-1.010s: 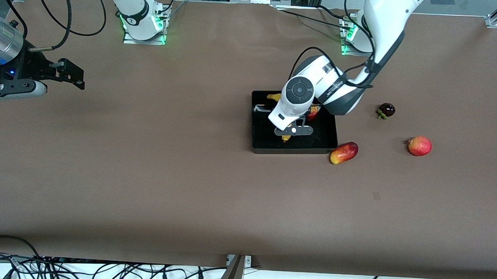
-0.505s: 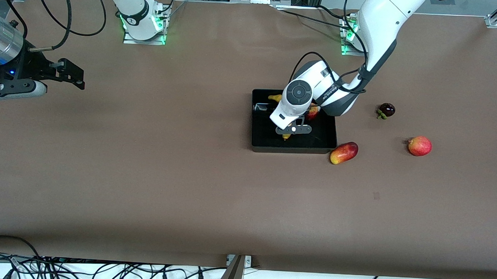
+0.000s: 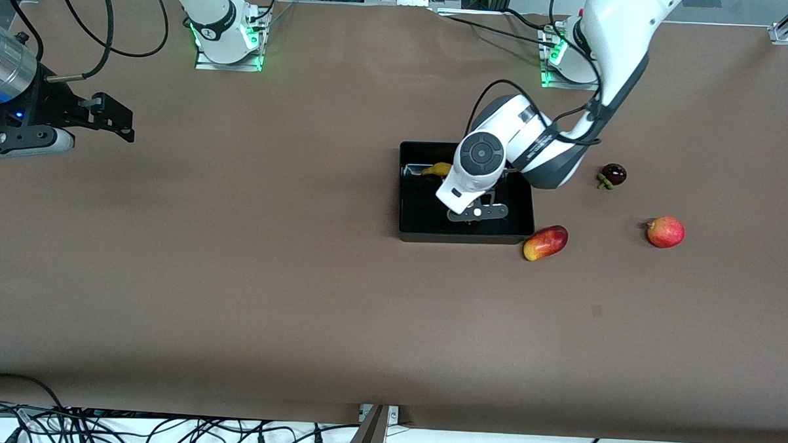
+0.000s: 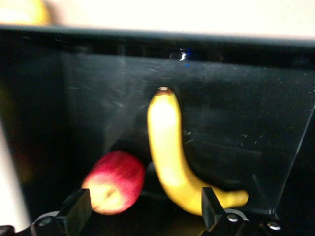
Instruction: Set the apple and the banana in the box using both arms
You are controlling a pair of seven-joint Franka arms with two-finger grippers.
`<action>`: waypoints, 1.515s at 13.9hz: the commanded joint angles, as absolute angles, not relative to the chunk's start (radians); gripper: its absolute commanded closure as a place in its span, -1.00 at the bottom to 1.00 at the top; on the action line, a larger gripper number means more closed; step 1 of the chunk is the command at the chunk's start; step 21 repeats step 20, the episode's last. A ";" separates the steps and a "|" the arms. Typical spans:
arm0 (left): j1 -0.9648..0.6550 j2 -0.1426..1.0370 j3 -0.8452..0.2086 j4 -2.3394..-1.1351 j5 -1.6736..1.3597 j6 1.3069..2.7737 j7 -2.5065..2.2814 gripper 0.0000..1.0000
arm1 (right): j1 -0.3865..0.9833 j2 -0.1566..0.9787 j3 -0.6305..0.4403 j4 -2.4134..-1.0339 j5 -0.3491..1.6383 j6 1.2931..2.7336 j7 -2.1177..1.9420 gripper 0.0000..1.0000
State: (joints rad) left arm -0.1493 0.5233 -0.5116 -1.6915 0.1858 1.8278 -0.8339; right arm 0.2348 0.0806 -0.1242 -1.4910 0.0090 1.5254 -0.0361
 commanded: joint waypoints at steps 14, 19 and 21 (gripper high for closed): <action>-0.057 -0.024 -0.023 -1.647 0.017 1.620 -0.009 -1.00 | 0.230 0.078 -0.117 -1.485 -0.002 1.528 -0.032 -1.00; -0.054 -0.021 0.005 -1.655 0.014 1.601 -0.064 -1.00 | 0.230 0.078 -0.117 -1.485 -0.002 1.528 -0.032 -1.00; -0.054 -0.021 0.005 -1.654 0.017 1.601 -0.063 -1.00 | 0.230 0.078 -0.117 -1.485 -0.002 1.528 -0.032 -1.00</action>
